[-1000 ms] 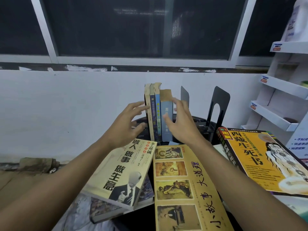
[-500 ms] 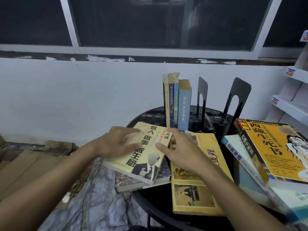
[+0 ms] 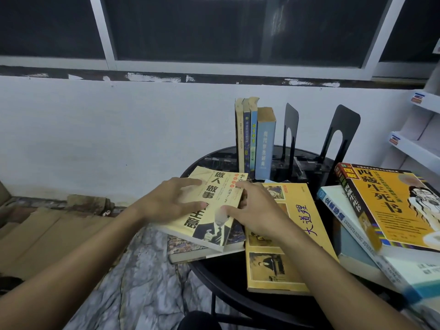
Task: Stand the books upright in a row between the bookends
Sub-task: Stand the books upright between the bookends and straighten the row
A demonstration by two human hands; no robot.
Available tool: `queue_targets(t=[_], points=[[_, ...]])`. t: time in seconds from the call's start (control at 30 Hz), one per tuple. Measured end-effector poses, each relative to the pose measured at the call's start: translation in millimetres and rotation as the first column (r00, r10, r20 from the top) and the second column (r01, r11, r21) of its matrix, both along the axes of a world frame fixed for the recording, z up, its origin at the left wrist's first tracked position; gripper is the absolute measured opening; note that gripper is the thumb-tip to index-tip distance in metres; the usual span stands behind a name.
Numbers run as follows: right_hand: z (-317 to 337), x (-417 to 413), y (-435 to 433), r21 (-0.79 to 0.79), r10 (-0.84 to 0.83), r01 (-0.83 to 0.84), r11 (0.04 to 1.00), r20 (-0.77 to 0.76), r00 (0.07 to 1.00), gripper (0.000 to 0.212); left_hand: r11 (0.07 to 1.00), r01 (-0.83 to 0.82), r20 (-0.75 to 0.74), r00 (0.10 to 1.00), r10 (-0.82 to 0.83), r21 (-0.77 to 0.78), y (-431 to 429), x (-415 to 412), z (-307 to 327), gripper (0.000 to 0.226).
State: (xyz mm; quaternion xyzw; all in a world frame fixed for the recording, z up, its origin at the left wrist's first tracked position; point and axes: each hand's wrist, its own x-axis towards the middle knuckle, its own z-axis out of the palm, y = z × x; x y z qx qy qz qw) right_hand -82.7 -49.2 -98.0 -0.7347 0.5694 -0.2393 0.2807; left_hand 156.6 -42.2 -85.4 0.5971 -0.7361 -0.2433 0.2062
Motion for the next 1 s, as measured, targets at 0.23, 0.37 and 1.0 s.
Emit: queue_targets(t=[0.23,0.37,1.0], points=[[-4,-2,-9,0.012,0.035,-0.038,0.999,0.185,0.982,0.083,0.994,-0.103,-0.319,0.941,0.111,0.043,9,5,1,0.062],[7,-4,-11,-0.057,0.108,-0.096,0.994,0.269,0.957,0.077,0.974,-0.173,-0.572,0.788,0.226,0.146,9,7,1,0.051],[66,-9,-56,-0.544,0.330,-0.247,0.802,0.058,0.942,0.075,0.874,-0.152,-0.542,0.828,-0.142,-0.462,21,19,29,0.056]])
